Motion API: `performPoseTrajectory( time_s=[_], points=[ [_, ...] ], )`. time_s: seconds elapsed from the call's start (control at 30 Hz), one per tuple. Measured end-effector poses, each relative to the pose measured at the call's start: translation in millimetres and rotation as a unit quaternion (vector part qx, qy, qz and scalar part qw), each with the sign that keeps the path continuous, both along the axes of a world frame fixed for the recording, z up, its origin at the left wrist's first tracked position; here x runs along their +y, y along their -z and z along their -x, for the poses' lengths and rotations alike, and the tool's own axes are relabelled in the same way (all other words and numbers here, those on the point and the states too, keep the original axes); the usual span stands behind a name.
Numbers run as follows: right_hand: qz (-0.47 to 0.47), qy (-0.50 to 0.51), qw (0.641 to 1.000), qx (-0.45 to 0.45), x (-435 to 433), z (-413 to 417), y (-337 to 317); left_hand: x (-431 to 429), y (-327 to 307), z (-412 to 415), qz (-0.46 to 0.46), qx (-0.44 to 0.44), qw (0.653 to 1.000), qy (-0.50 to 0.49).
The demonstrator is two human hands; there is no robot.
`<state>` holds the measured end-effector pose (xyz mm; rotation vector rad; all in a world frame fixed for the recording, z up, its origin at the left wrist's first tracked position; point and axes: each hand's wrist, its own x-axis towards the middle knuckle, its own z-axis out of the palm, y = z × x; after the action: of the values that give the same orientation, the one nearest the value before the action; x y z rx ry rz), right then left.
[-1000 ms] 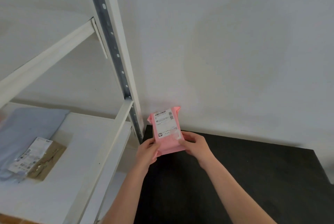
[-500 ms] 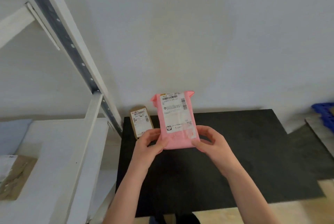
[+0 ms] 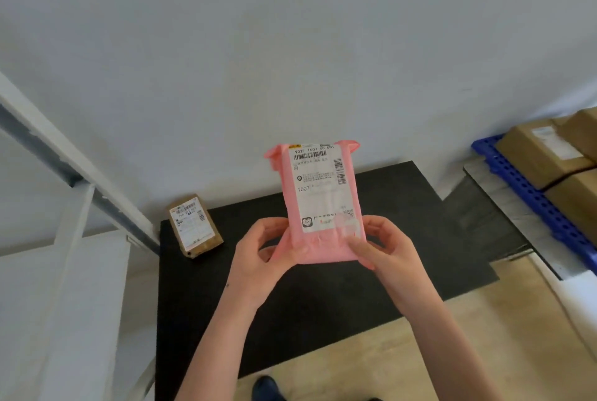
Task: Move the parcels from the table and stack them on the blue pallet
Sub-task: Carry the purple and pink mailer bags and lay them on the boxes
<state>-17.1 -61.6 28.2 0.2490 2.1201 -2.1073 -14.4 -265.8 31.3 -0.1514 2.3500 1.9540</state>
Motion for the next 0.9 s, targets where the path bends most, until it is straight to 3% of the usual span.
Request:
performPoseTrajectory(
  time_s=[0.53, 0.9],
  points=[
    [-0.009, 0.097, 0.995, 0.009, 277.6, -54.5, 0.6, 282.6, 16.7, -12.2, -0.075, -0.01, 0.991, 0.111],
    [0.025, 0.188, 0.982, 0.014, 383.0, -75.5, 6.8, 395.4, 18.4, 2.7, -0.07, -0.012, 0.977, 0.203]
  ],
)
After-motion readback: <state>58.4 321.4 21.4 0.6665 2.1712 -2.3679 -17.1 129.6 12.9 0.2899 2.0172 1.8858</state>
